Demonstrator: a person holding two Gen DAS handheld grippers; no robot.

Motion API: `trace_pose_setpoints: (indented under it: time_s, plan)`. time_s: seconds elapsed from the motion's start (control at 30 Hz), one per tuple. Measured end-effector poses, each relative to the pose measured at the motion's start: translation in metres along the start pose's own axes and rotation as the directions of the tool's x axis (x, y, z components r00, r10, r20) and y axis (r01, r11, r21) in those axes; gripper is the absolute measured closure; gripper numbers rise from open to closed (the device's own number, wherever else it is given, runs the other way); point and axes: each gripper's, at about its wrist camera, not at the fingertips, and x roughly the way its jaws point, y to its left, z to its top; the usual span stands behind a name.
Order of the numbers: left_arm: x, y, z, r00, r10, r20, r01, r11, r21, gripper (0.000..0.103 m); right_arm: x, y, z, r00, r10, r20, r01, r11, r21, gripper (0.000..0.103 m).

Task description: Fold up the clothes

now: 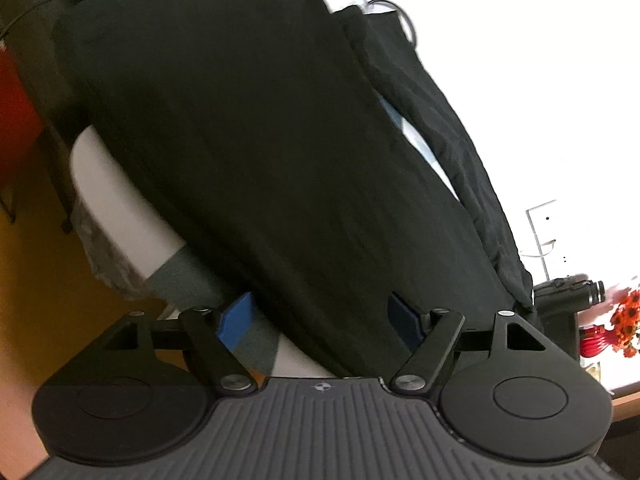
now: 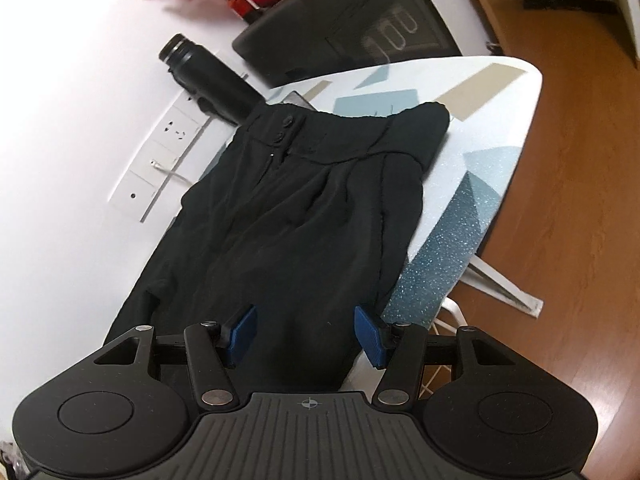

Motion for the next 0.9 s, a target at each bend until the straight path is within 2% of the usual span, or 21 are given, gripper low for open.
trace_pose_setpoints:
  time_s: [0.03, 0.1, 0.13, 0.17, 0.2, 0.27, 0.33, 0.47, 0.6, 0.63, 0.67, 0.7, 0.77, 0.9]
  plan:
    - [0.001, -0.005, -0.001, 1.000, 0.005, 0.014, -0.005, 1.000, 0.023, 0.032, -0.001, -0.001, 0.000, 1.000, -0.011, 0.014, 0.011, 1.000, 0.006, 0.052]
    - [0.007, -0.016, -0.003, 0.999, 0.028, 0.042, -0.030, 0.998, 0.059, 0.046, -0.005, -0.004, 0.002, 0.998, -0.035, 0.048, 0.034, 0.999, 0.021, 0.052]
    - [0.010, -0.021, -0.001, 0.998, 0.038, 0.051, -0.041, 0.997, 0.061, 0.058, -0.006, -0.006, 0.004, 0.997, -0.044, 0.067, 0.042, 0.999, 0.029, 0.052]
    - [0.011, -0.025, 0.000, 0.996, 0.046, 0.072, -0.050, 0.997, 0.063, 0.076, -0.007, -0.008, 0.007, 0.995, -0.053, 0.087, 0.050, 0.998, 0.038, 0.052]
    - [0.013, -0.029, 0.001, 0.994, 0.054, 0.093, -0.060, 0.996, 0.064, 0.083, -0.007, -0.011, 0.009, 0.994, -0.059, 0.095, 0.055, 0.997, 0.047, 0.052]
    - [0.009, -0.034, 0.004, 0.989, 0.054, 0.138, -0.065, 0.995, 0.076, 0.090, -0.003, -0.014, 0.014, 0.993, -0.067, 0.096, 0.062, 0.997, 0.055, 0.054]
    - [0.003, -0.038, 0.005, 0.982, 0.044, 0.184, -0.063, 0.993, 0.097, 0.093, 0.001, -0.016, 0.016, 0.993, -0.065, 0.100, 0.060, 0.997, 0.051, 0.054]
    - [-0.005, -0.053, 0.007, 0.975, 0.034, 0.221, -0.075, 0.981, 0.181, 0.097, 0.015, -0.019, 0.020, 0.989, -0.104, 0.100, 0.099, 0.993, 0.060, 0.056]
    - [-0.022, -0.054, 0.008, 0.971, 0.013, 0.237, -0.058, 0.981, 0.185, 0.097, 0.025, -0.023, 0.022, 0.985, -0.116, 0.130, 0.103, 0.989, 0.104, 0.059]
    - [-0.024, -0.055, 0.007, 0.970, 0.011, 0.243, -0.057, 0.981, 0.184, 0.097, 0.029, -0.023, 0.023, 0.987, -0.107, 0.121, 0.093, 0.989, 0.113, 0.069]
    - [-0.026, -0.055, 0.007, 0.969, 0.008, 0.248, -0.055, 0.982, 0.183, 0.097, 0.033, -0.023, 0.024, 0.990, -0.095, 0.109, 0.082, 0.989, 0.121, 0.085]
    - [-0.028, -0.056, 0.007, 0.967, 0.004, 0.254, -0.052, 0.982, 0.182, 0.097, 0.036, -0.022, 0.024, 0.991, -0.091, 0.101, 0.078, 0.988, 0.132, 0.092]
    - [-0.034, -0.056, 0.007, 0.965, -0.005, 0.262, -0.045, 0.982, 0.186, 0.097, 0.037, -0.020, 0.025, 0.991, -0.080, 0.107, 0.064, 0.987, 0.145, 0.096]
    - [-0.044, -0.060, 0.005, 0.960, -0.031, 0.279, -0.028, 0.978, 0.206, 0.097, 0.012, 0.000, 0.028, 0.979, -0.030, 0.202, 0.012, 0.996, 0.086, 0.097]
